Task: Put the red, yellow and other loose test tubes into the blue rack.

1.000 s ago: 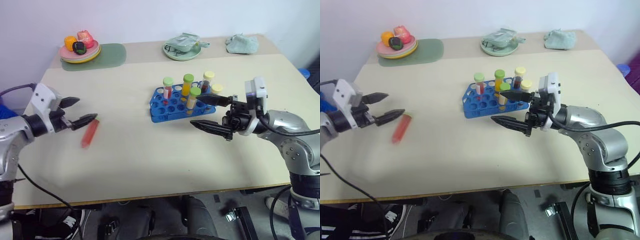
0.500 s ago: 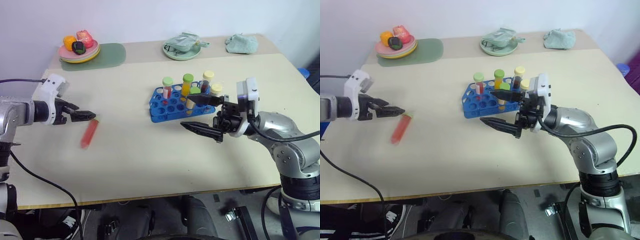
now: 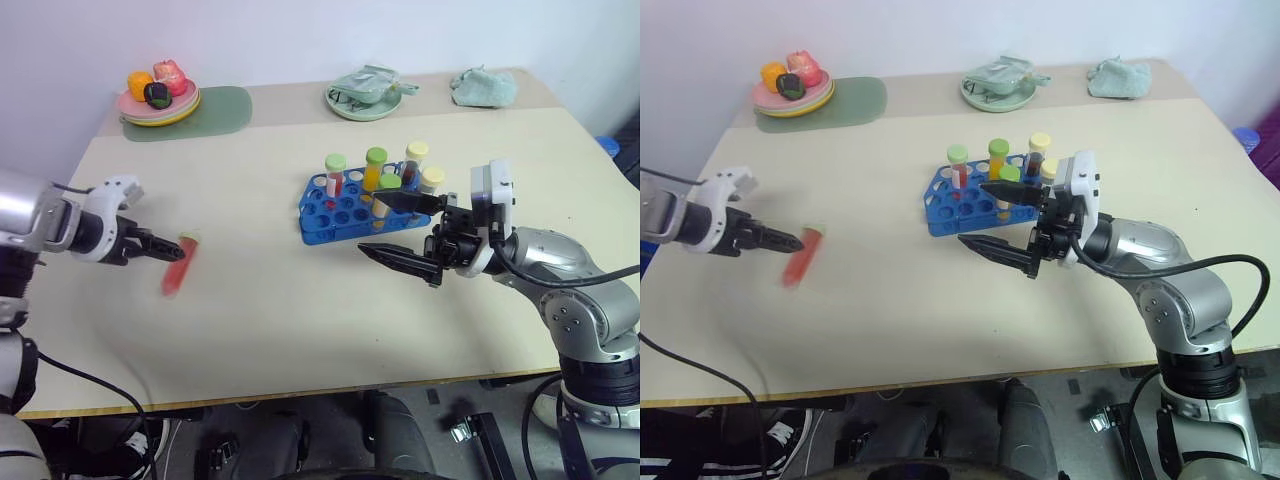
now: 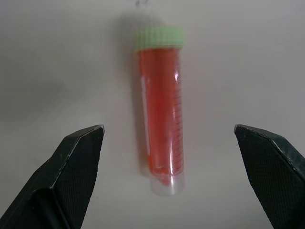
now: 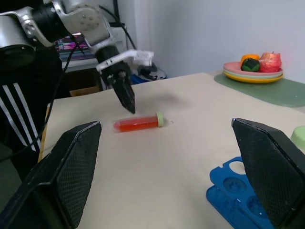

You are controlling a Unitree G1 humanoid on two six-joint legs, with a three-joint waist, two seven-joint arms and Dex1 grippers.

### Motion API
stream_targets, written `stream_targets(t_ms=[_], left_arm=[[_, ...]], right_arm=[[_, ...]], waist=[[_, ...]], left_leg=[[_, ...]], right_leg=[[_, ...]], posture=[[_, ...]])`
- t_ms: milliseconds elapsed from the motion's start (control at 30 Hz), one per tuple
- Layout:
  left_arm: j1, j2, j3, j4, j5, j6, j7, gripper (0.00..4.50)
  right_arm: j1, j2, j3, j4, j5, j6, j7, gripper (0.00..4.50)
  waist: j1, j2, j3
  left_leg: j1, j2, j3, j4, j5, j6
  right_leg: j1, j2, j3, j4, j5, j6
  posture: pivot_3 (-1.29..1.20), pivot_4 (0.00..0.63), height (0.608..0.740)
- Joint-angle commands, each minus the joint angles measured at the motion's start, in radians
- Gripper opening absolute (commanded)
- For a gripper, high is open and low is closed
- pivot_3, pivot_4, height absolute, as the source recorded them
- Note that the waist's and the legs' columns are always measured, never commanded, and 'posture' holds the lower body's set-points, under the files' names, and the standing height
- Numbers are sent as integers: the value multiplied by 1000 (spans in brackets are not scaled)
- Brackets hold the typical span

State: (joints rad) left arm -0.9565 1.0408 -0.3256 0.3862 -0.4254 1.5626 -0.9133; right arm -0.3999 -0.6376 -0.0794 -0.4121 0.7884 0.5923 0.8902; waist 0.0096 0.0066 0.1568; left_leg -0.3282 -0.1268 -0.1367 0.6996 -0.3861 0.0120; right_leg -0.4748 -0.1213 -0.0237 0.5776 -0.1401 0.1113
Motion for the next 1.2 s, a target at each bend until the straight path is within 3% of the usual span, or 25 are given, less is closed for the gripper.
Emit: stream_targets(t_ms=[33,233,500,833,933,1067,1200], left_arm=[[-95,-6,-81,107,24,21,-26,4500],[-218,-69,-225,266,73,-38,-97,4500],[-268,-108,-358,353,126,-88,-218,4500],[-287,-199,-385,511,238,-197,-284,4500],[-274,-218,-384,544,275,-245,-302,3627],[-279,-244,-364,619,319,-292,-319,1680],[-285,-259,-344,659,366,-324,-337,1680]], right_arm=[[-16,1,-1,-36,10,-1,1,4457],[-19,4,8,-41,8,6,-10,4457],[-23,2,16,-39,-4,5,-22,4457],[-15,-1,18,-48,-16,3,-43,4457],[-14,1,18,-53,-20,4,-50,4500],[-12,-1,15,-54,-22,4,-53,4500],[-9,-2,16,-52,-32,0,-52,4500]], waist=[[-1,0,0],[-2,0,0],[-14,0,0],[-22,0,0],[-22,0,0],[-21,0,0],[-20,0,0]], left_leg=[[0,0,0,0,0,0],[0,0,0,0,0,0],[0,0,0,0,0,0],[-1,-1,0,0,0,0],[-1,0,0,0,0,0],[-1,-1,0,0,0,0],[-1,-1,0,1,0,0]], right_leg=[[0,0,0,0,0,0],[0,0,0,0,0,0],[-1,0,0,0,0,0],[-1,0,0,0,0,0],[-1,0,0,0,0,0],[-1,0,0,0,0,0],[0,0,0,0,0,0]], posture=[[0,150,740],[0,150,740],[0,150,740],[0,150,740],[0,150,740],[0,150,740],[0,150,740]])
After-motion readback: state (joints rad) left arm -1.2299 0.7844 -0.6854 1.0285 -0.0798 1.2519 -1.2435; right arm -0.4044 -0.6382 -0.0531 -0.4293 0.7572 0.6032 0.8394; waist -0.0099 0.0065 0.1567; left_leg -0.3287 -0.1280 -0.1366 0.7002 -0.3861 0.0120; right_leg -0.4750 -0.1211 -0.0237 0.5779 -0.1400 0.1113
